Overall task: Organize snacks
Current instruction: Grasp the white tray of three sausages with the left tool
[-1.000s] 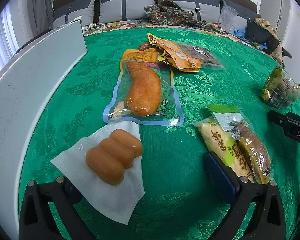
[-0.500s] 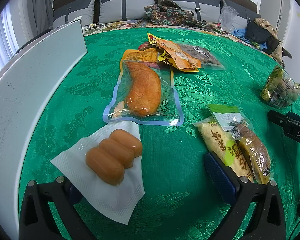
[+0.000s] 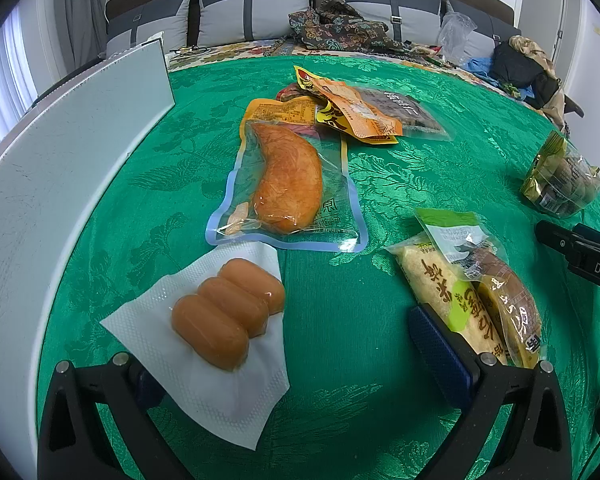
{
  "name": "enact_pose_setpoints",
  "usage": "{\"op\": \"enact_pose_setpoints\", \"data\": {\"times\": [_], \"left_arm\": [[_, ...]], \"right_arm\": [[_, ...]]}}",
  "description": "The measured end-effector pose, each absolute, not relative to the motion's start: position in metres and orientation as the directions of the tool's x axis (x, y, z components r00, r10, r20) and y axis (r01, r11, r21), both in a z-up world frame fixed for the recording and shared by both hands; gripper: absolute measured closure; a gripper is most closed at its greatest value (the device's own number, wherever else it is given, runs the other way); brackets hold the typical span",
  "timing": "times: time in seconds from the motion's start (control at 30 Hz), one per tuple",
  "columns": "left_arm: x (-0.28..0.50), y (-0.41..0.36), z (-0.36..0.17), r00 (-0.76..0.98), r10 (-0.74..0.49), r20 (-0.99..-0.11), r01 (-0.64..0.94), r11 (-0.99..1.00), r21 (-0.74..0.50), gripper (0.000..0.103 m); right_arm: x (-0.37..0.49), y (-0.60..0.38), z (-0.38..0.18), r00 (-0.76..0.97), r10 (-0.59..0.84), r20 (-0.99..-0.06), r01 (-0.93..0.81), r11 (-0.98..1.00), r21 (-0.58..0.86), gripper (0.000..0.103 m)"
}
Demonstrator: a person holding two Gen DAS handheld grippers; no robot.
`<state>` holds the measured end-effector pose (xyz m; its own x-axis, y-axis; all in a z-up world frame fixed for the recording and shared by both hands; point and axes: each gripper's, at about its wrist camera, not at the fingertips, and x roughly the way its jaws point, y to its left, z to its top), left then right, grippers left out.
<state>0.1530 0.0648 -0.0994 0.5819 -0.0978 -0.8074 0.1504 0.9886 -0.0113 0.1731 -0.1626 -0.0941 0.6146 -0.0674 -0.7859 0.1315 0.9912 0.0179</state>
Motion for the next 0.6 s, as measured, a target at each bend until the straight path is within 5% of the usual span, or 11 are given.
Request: {"op": "enact_pose_setpoints", "data": {"times": [0.23,0.47,0.6], "left_arm": [[0.148,0.081,-0.095,0.437,-0.149,-0.887,0.295,0.955,-0.015,0.000],[0.164,0.128,-0.073,0.393,-0.233,-0.889,0.274,0.953,-0.128,0.005],[0.178,0.109,-0.088,0.349,-0.164,-0.923,0.291,0.955,-0.060,0.011]], "right_arm": [[0.174,-0.163,-0.094,0.615,-0.067,-0.786,0.131,0.991,0.018,0.013],[0.172,-0.163,-0.094,0.615,-0.067,-0.786,0.131,0.991,0.018,0.013],[0.173,-0.162,-0.094,0.615,-0.067,-0.786,0.131,0.991,0.018,0.013]]}}
